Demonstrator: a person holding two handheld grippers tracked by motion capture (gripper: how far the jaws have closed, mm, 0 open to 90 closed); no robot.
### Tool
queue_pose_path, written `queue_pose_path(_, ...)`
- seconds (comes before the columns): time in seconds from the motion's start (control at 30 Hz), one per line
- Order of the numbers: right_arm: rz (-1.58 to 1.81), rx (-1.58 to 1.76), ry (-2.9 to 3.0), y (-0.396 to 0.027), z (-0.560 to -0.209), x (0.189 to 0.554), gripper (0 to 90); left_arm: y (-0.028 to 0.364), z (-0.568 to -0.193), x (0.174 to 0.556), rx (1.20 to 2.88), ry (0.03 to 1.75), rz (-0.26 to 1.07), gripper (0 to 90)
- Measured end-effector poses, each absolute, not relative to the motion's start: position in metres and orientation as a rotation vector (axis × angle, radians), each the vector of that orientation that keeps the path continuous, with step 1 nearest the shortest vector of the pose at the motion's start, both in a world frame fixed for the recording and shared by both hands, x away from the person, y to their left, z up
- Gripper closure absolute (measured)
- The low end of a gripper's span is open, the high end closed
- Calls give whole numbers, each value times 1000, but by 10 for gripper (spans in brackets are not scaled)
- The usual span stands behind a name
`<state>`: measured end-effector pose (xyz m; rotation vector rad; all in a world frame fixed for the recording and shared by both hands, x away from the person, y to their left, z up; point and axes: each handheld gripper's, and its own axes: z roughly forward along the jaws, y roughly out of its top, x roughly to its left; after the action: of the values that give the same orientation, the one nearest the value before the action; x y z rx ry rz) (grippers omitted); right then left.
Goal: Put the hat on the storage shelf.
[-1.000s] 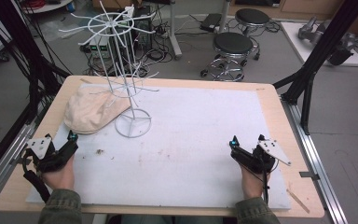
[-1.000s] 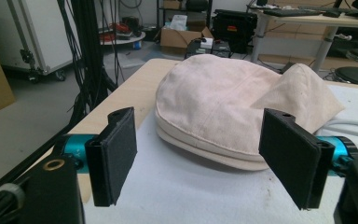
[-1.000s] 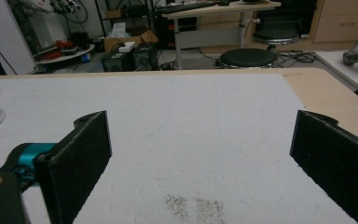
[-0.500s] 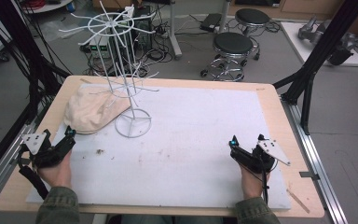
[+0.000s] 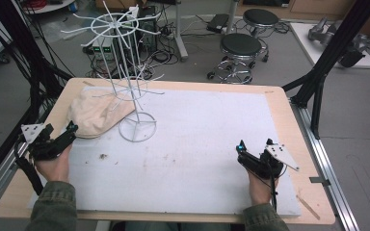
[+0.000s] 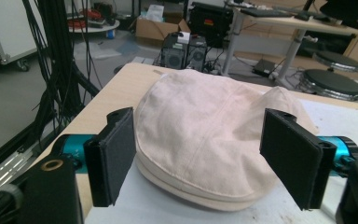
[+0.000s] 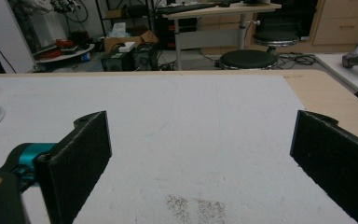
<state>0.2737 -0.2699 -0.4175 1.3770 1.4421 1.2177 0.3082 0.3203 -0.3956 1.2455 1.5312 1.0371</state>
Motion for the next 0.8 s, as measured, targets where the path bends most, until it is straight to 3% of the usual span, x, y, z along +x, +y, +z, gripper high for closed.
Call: queue_pose_path(0.8,1219,1357,1430,-268,-417,273,43,324,-380,370,1418,1551,1006,263)
